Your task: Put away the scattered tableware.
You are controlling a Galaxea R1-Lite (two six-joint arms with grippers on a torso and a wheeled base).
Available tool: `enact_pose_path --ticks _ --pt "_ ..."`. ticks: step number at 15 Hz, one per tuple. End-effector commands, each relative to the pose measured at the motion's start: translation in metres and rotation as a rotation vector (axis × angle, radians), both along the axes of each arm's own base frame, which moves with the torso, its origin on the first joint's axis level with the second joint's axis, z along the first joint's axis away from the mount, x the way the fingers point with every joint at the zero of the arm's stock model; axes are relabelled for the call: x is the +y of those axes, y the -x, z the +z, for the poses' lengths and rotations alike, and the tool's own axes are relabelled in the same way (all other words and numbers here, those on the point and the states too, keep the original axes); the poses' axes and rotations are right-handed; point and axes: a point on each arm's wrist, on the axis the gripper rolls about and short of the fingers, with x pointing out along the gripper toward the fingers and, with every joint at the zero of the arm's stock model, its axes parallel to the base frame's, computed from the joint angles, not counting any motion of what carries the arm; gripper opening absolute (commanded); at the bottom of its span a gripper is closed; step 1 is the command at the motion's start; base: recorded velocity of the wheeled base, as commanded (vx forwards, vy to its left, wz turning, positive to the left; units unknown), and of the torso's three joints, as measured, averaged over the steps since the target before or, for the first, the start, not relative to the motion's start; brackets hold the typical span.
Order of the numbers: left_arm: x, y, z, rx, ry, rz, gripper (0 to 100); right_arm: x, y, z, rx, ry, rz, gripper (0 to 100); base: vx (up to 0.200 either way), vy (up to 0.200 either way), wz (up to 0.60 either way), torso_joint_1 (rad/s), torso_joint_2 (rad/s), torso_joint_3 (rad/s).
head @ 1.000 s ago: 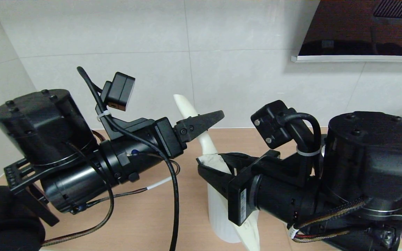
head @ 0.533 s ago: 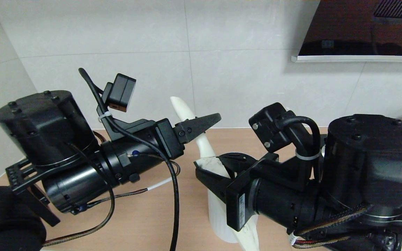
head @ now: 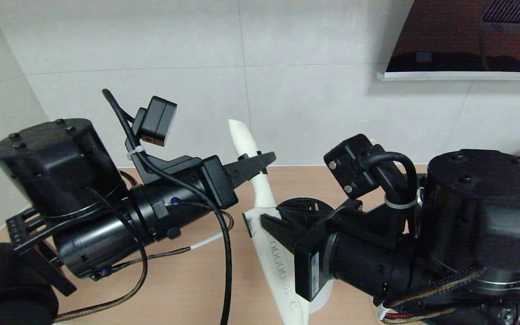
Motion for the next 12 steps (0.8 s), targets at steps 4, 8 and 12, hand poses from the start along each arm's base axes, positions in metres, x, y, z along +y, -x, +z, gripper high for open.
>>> enact_pose_path --ticks 4,8,12 --pt "0.001 0.002 0.005 -0.013 0.013 0.002 0 0.0 0.0 0.002 -0.008 -0.019 0.0 0 0.0 0.0 0.0 0.0 0.0 0.0" --pt "0.001 0.001 0.007 -0.019 0.015 0.009 0 -0.001 0.0 0.002 -0.01 -0.02 -0.017 100 0.0 0.0 0.0 0.0 0.0 0.0" --pt "0.003 -0.001 0.028 -0.042 -0.029 0.129 0 -0.02 -0.004 0.015 -0.035 -0.054 -0.067 100 0.0 0.0 0.0 0.0 0.0 0.0"
